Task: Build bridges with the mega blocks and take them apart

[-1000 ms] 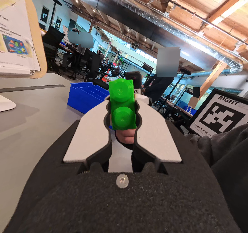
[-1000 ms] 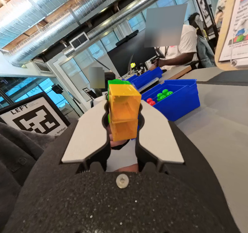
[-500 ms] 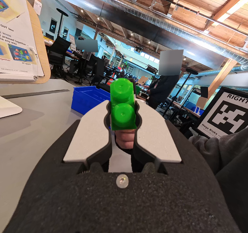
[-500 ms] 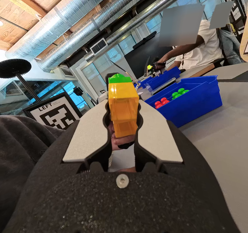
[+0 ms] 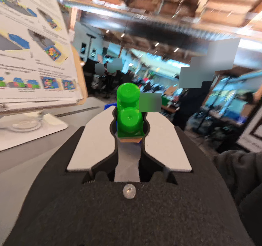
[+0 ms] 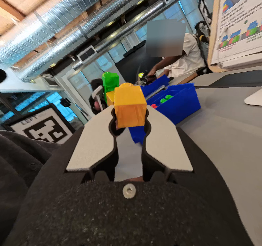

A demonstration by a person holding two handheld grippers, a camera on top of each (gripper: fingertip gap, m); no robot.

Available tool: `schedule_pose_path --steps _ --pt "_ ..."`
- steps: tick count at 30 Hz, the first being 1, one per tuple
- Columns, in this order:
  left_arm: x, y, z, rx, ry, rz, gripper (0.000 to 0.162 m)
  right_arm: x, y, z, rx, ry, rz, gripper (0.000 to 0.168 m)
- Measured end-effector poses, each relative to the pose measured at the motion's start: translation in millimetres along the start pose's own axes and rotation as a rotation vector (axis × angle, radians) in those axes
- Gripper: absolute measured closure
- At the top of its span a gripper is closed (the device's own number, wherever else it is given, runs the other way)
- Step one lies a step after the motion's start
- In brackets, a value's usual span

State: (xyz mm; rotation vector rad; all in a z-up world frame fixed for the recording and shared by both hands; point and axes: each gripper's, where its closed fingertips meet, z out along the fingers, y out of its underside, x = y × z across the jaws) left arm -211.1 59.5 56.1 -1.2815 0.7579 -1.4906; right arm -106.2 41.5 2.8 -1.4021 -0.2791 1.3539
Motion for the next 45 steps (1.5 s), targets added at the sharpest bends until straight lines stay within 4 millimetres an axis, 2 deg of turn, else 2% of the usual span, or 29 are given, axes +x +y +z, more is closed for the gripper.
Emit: schedule_pose_path --steps 2,3,5,7,10,12,14,15,17,18,20,21,22,24,25,28,31,35,36,37,39,41,42,43,44,45 --pt "-16 20 -5 -0.131 -0.161 0.104 0.129 10 1 -4 -0.049 0.117 -0.080 0.132" --pt "-31 33 -12 -0.213 -0.288 0.155 0.129 20 1 -7 -0.076 0.210 -0.128 0.132" --pt "-56 57 -27 -0.369 -0.492 0.215 0.129 46 -1 -21 -0.136 0.455 -0.242 0.132" --pt "-66 73 -35 -0.472 -0.589 0.257 0.129 68 -7 -40 -0.184 0.699 -0.381 0.132" --pt "-73 82 -36 -0.544 -0.636 0.342 0.128 74 -11 -51 -0.220 0.822 -0.464 0.131" --pt "-68 88 -30 -0.541 -0.590 0.304 0.128 72 -16 -54 -0.207 0.841 -0.475 0.131" --pt "-62 91 -26 -0.538 -0.540 0.257 0.129 65 -35 -64 -0.205 0.900 -0.551 0.131" --pt "-60 93 -24 -0.548 -0.518 0.246 0.128 60 -55 -77 -0.194 0.957 -0.609 0.131" --pt "-57 94 -24 -0.561 -0.495 0.236 0.129 58 -101 -119 -0.163 1.099 -0.672 0.131" --pt "-56 93 -23 -0.555 -0.486 0.229 0.129 68 -114 -142 -0.196 1.137 -0.621 0.131" --pt "-49 90 -21 -0.547 -0.453 0.207 0.129 112 -121 -197 -0.319 1.239 -0.482 0.131" --pt "-44 89 -20 -0.548 -0.433 0.198 0.129 141 -117 -227 -0.384 1.306 -0.426 0.131" --pt "-40 87 -18 -0.540 -0.417 0.195 0.129 169 -103 -248 -0.467 1.306 -0.331 0.131" --pt "-35 82 -17 -0.523 -0.407 0.207 0.129 211 -76 -269 -0.538 1.269 -0.204 0.131" --pt "-33 81 -16 -0.527 -0.406 0.216 0.129 226 -67 -275 -0.560 1.276 -0.188 0.131" --pt "-29 79 -15 -0.532 -0.402 0.236 0.129 251 -47 -274 -0.669 1.264 -0.211 0.131" --pt "-25 82 -13 -0.554 -0.388 0.245 0.129 261 -38 -265 -0.693 1.251 -0.179 0.131" --pt "-23 85 -14 -0.578 -0.396 0.284 0.128 260 -27 -267 -0.715 1.278 -0.127 0.130" --pt "-24 85 -16 -0.582 -0.405 0.295 0.128 257 -26 -267 -0.719 1.273 -0.108 0.120" --pt "-26 86 -17 -0.586 -0.413 0.299 0.128 250 -28 -267 -0.711 1.265 -0.095 0.110" --pt "-27 86 -19 -0.585 -0.414 0.282 0.128 225 -47 -267 -0.637 1.273 -0.117 0.109" --pt "-28 86 -21 -0.577 -0.405 0.252 0.128 182 -78 -255 -0.468 1.250 -0.207 0.110" --pt "-29 86 -22 -0.573 -0.402 0.243 0.128 154 -93 -241 -0.350 1.204 -0.263 0.113" --pt "-30 85 -23 -0.571 -0.400 0.238 0.129 123 -101 -216 -0.246 1.103 -0.312 0.118" --pt "-31 84 -24 -0.569 -0.392 0.234 0.129 90 -98 -184 -0.187 0.950 -0.353 0.119" --pt "-30 84 -23 -0.566 -0.374 0.228 0.129 59 -84 -149 -0.168 0.779 -0.369 0.120"
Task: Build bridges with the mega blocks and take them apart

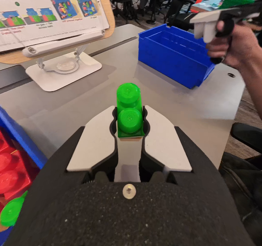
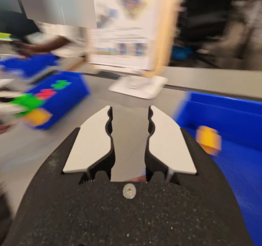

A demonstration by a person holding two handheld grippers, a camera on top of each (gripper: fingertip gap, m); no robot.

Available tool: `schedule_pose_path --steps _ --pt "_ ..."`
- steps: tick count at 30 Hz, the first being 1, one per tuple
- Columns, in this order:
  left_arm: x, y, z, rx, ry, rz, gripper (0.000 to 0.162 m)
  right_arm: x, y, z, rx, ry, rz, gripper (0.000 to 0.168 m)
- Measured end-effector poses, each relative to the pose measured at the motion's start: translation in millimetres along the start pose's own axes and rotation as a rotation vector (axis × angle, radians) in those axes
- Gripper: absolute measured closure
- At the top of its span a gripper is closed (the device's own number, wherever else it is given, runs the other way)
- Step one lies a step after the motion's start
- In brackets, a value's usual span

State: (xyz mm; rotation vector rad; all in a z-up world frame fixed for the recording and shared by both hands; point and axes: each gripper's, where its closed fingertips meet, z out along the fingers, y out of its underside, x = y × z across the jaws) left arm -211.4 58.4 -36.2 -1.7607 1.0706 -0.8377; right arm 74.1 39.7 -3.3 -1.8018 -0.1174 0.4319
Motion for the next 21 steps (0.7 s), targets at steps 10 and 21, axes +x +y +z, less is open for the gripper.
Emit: schedule_pose_path --steps 10,21 --pt "50 -5 -5 0.016 0.440 -0.009 0.129 -237 114 48 -0.223 -0.818 -0.063 0.110" --pt "80 9 -3 -0.028 0.581 0.005 0.129 -265 123 61 -0.249 -0.870 -0.145 0.131"
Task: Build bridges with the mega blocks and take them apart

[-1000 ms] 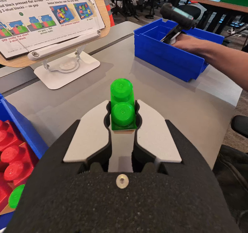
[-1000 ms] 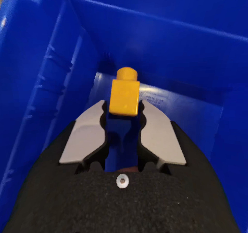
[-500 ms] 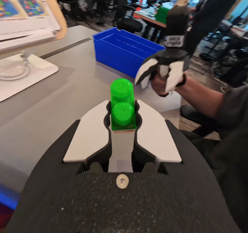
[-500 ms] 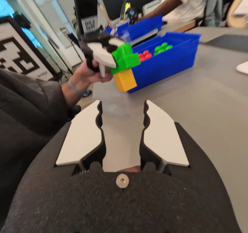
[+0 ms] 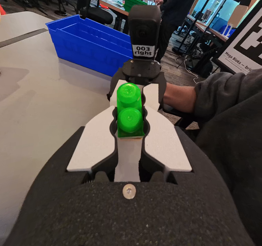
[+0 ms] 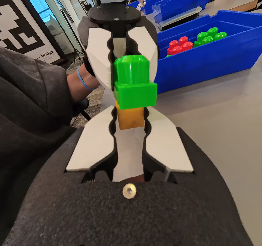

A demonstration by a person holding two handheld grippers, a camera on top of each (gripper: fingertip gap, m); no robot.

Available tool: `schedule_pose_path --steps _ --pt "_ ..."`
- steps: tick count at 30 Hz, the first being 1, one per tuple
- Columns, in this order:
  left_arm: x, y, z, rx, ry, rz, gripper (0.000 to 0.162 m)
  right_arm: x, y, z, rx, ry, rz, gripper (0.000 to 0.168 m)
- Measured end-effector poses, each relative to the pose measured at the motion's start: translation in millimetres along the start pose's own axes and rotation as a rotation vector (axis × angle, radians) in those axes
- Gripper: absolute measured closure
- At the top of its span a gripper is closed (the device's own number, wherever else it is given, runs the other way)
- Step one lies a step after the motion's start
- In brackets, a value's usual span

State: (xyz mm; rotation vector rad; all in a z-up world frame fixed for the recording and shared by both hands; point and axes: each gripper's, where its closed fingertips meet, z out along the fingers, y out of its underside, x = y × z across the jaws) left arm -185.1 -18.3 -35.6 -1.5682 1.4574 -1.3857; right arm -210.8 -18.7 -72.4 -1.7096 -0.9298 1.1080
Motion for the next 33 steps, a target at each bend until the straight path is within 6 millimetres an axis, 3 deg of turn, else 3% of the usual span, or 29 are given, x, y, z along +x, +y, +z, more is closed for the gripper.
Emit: schedule_pose_path --steps 7,9,10,12,14,17,19,21,23,25,27,30,33 --pt "-3 5 2 -0.067 -0.098 0.078 0.129 4 12 -8 -0.039 -0.002 -0.033 0.133" --pt "0 -9 -5 -0.002 -0.089 0.062 0.129 25 46 -12 -0.211 0.109 -0.065 0.133" --pt "5 -19 -14 0.036 -0.058 0.050 0.129 28 53 -15 -0.223 0.127 -0.061 0.133" --pt "-2 -22 -31 -0.021 -0.148 0.121 0.129 17 40 -25 -0.138 0.099 -0.008 0.133" --pt "-4 -24 -42 -0.050 -0.226 0.197 0.129 26 33 -44 -0.164 0.222 -0.056 0.133" --pt "-14 -30 -45 -0.019 -0.327 0.185 0.129 43 13 -89 -0.150 0.400 -0.063 0.133" --pt "-54 -23 -56 -0.053 -0.596 0.115 0.129 59 -4 -129 -0.129 0.577 -0.053 0.133" --pt "-88 -12 -78 -0.042 -0.870 0.051 0.129 85 -18 -192 -0.123 0.872 0.009 0.133" --pt "-94 -5 -75 -0.009 -0.873 0.010 0.129 106 -22 -266 -0.155 1.139 0.103 0.133" --pt "-92 1 -64 -0.006 -0.788 -0.034 0.129 123 -5 -322 -0.261 1.247 0.250 0.133" --pt "-88 4 -52 -0.017 -0.706 -0.055 0.129 147 27 -367 -0.393 1.309 0.404 0.133" --pt "-80 5 -40 -0.033 -0.627 -0.073 0.129 168 99 -397 -0.653 1.230 0.665 0.132" --pt "-76 4 -36 -0.043 -0.606 -0.062 0.129 172 145 -417 -0.854 1.233 0.740 0.132"
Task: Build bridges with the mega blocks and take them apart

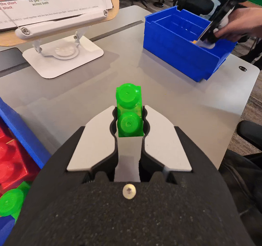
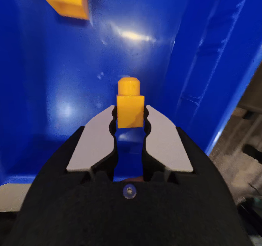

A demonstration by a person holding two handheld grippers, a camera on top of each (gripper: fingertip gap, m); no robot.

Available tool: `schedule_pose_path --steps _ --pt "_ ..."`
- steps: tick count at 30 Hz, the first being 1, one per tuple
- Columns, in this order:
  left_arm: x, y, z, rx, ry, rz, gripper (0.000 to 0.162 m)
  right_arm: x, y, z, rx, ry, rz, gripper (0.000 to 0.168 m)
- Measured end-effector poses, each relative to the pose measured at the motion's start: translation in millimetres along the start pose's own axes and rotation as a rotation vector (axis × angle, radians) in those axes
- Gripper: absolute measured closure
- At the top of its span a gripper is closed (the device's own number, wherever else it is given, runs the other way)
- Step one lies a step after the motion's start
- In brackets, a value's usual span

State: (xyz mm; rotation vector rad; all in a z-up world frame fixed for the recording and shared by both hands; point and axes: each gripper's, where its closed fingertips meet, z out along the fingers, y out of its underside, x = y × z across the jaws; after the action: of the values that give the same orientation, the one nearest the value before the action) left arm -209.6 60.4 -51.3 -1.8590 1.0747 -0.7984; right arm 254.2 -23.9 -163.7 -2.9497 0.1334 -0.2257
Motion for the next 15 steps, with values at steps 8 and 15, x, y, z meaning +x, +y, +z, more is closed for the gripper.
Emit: schedule_pose_path --steps 8,15 --pt "5 8 2 -0.024 0.039 -0.027 0.129 4 4 1 0.056 0.065 0.038 0.111" --pt "3 9 1 -0.044 0.029 0.025 0.129 -162 -31 -143 0.871 -0.267 -0.154 0.111"
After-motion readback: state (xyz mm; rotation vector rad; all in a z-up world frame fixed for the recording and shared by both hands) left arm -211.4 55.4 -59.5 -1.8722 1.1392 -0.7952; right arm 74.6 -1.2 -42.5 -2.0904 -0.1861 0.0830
